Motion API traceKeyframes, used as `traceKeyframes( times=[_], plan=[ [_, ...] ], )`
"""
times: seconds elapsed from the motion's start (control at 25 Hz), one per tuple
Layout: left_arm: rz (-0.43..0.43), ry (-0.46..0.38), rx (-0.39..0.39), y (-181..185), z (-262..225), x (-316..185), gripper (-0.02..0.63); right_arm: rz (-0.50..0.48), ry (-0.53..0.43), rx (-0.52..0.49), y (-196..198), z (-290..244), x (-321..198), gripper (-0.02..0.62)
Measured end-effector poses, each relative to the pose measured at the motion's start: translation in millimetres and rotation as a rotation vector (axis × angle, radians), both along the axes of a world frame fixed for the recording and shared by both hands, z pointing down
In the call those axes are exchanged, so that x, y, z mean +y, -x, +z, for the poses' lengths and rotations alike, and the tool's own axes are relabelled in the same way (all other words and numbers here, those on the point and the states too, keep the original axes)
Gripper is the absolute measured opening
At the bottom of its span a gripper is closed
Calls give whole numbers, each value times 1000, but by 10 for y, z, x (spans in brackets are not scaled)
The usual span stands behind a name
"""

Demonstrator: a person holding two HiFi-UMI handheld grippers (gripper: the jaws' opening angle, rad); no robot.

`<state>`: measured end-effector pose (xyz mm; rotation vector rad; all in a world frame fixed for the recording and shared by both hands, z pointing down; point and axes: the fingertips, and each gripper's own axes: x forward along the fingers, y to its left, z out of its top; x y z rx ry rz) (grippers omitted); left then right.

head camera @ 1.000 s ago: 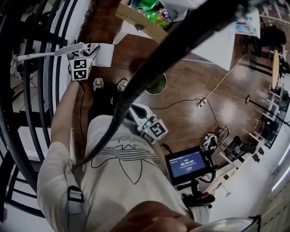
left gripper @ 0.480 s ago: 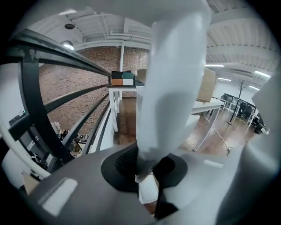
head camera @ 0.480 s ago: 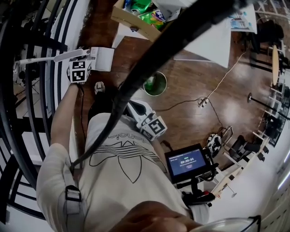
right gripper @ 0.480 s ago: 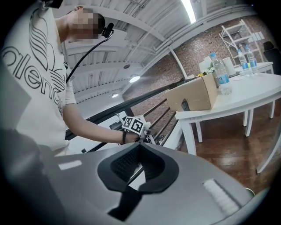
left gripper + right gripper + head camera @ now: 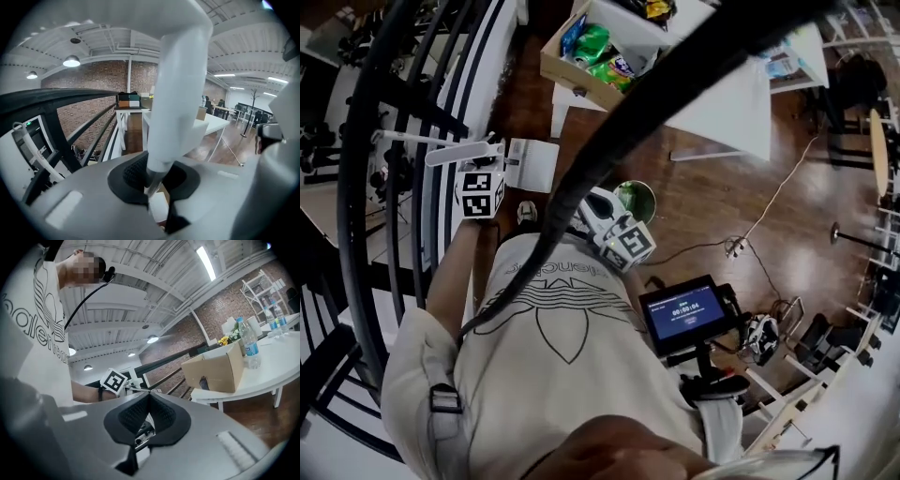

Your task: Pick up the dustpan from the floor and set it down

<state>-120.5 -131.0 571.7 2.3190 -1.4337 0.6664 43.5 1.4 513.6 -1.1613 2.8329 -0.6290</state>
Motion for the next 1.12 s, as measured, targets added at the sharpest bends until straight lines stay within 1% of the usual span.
traceKeyframes(
  times=[0.12, 0.28, 0.44, 0.56, 0.64, 0.8, 1.12],
  plan=[
    [-3, -7, 18, -44, -200, 193, 67, -31, -37, 0, 11, -62, -39, 2],
    [-3, -10, 43, -118, -380, 416, 69, -54, -56, -18, 21, -70, -110, 2],
    [22, 0, 55, -236, -441, 619, 69, -94, -77, -9, 77, -86, -98, 2],
    [20, 22, 64, -271, -403, 730, 69, -100, -60, -21, 109, -155, -99, 2],
    [15, 31, 74, -281, -399, 774, 69, -105, -65, -15, 76, -89, -81, 2],
    [24, 23, 90, -311, -452, 795, 69, -111, -77, -12, 46, -11, -69, 2],
    [87, 6, 77, -431, -516, 801, 69, -88, -70, -8, 79, -108, -65, 2]
  ],
)
